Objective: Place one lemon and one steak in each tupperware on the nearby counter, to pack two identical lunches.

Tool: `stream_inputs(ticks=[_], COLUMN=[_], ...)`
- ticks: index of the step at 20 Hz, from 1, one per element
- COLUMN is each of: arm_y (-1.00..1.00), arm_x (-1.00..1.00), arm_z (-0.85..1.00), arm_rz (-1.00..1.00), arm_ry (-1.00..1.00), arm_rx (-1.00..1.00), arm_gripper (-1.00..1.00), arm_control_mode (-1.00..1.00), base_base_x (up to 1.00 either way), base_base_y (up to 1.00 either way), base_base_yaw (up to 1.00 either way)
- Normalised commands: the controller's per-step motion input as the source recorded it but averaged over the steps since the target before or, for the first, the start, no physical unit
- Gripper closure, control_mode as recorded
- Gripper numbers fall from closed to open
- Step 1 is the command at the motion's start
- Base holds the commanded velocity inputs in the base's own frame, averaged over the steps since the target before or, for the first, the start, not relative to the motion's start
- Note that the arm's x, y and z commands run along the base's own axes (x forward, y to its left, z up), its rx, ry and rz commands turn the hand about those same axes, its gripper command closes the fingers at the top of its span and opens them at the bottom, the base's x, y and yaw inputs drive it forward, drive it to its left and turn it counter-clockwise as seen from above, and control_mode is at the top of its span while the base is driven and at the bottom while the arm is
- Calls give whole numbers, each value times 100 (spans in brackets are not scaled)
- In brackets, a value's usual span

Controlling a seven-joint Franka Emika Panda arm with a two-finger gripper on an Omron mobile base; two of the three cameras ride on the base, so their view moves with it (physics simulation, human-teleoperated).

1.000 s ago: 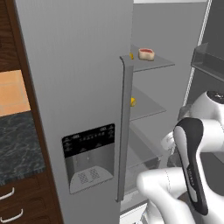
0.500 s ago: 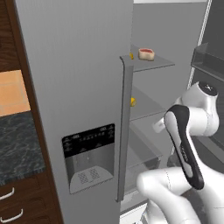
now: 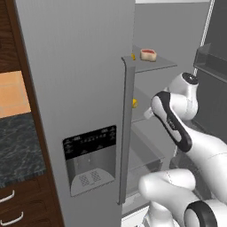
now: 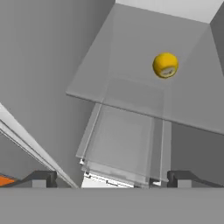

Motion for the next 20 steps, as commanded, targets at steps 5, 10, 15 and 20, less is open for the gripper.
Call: stream_inputs(ticks=[5, 10, 15, 20], arm_y=[-1, -18, 0, 5], arm_x=[100, 28, 45, 98], arm_z=[-16, -34, 0, -2], arm_rz=[0, 0, 0, 0], arm_ry=[-2, -15, 0, 0], arm_rx=[2, 16, 0, 0], arm_gripper=[-100, -100, -100, -100], arm_control_mode=[-100, -100, -100, -100], base_base_x=[0, 0, 0, 0], base_base_y=[0, 0, 0, 0], base_base_yaw=[0, 0, 0, 0])
